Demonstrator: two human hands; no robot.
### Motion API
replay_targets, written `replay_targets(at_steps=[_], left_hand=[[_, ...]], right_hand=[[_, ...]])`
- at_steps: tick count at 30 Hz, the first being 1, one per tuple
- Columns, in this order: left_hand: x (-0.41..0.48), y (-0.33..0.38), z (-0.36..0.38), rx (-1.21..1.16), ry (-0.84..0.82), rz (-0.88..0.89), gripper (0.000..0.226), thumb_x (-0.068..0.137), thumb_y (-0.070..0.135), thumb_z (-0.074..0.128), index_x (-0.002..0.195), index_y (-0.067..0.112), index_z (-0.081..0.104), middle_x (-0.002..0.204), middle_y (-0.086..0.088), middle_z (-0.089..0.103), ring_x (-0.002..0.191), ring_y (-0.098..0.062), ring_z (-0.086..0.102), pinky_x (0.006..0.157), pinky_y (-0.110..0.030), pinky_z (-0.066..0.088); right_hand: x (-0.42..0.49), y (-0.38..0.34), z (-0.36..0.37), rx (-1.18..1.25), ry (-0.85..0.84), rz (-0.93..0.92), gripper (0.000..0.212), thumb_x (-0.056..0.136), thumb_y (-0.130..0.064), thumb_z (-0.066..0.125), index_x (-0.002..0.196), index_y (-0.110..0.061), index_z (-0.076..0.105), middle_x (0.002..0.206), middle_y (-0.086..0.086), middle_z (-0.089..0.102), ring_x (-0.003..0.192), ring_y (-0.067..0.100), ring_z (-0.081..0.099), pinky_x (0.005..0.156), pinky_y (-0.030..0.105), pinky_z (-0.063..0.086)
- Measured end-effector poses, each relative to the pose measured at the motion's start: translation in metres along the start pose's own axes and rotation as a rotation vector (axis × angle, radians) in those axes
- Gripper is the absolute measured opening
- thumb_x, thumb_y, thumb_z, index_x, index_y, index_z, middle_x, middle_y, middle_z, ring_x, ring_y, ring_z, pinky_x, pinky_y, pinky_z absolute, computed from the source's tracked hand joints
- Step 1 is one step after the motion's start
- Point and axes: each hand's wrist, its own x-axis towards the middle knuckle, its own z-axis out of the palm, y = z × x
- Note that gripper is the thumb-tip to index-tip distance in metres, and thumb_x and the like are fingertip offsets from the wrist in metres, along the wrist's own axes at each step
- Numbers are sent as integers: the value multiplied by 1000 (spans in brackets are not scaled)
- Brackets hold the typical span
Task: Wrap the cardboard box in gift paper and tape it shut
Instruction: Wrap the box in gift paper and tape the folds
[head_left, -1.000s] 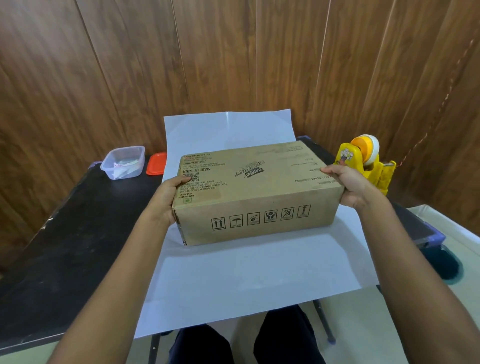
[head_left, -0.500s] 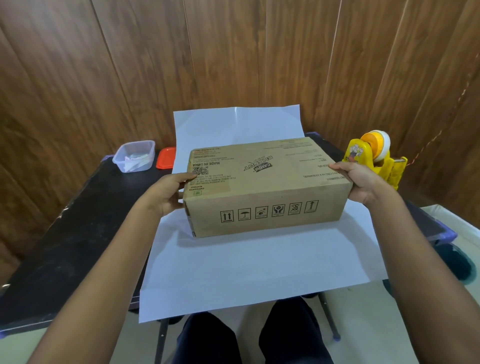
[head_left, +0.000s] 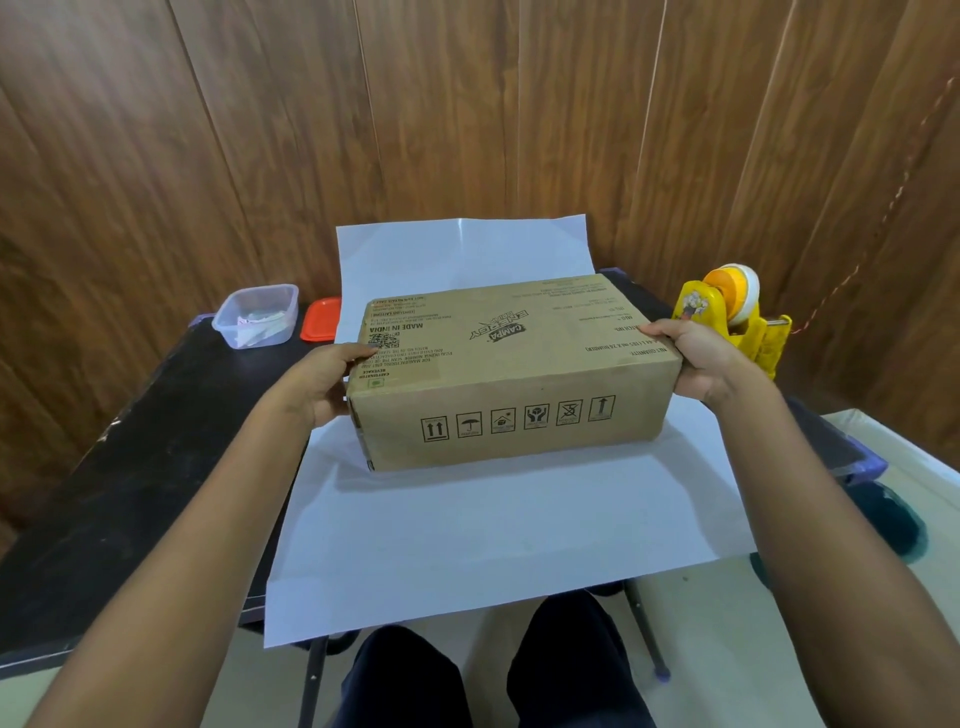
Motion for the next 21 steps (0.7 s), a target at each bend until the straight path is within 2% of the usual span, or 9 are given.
replay_targets(at_steps=[5,8,14,21], left_hand=[[0,-2,3,8,-12,10,12,92,18,55,99,14,63,99,-4,66,80,-17,63,68,-34,50],[0,-1,3,9,-7,5,10,92,18,54,98,15,62,95,-2,68,79,-16,64,58,-29,55],[5,-3,-1,-4,-5,13,11,91,17,56,98,14,64,98,-4,65,80,-18,61,71,-35,48],[8,-4,-9,-1,-8,2,19,90,18,57,106,11,63,110,-9,64,88,-21,61,73,-35,48]], right_hand=[[2,2,-3,-4,29,18,25,97,-16,39,107,-10,60,86,8,75,73,21,73,59,30,60],[1,4,-4,14,27,23,25,97,-16,39,109,-10,60,88,8,75,75,21,73,59,31,60],[-1,3,-2,21,39,19,24,97,-16,40,107,-9,61,86,8,75,72,21,73,56,30,59],[0,7,2,40,68,33,24,97,-17,40,109,-10,60,88,9,75,73,22,73,56,31,59]])
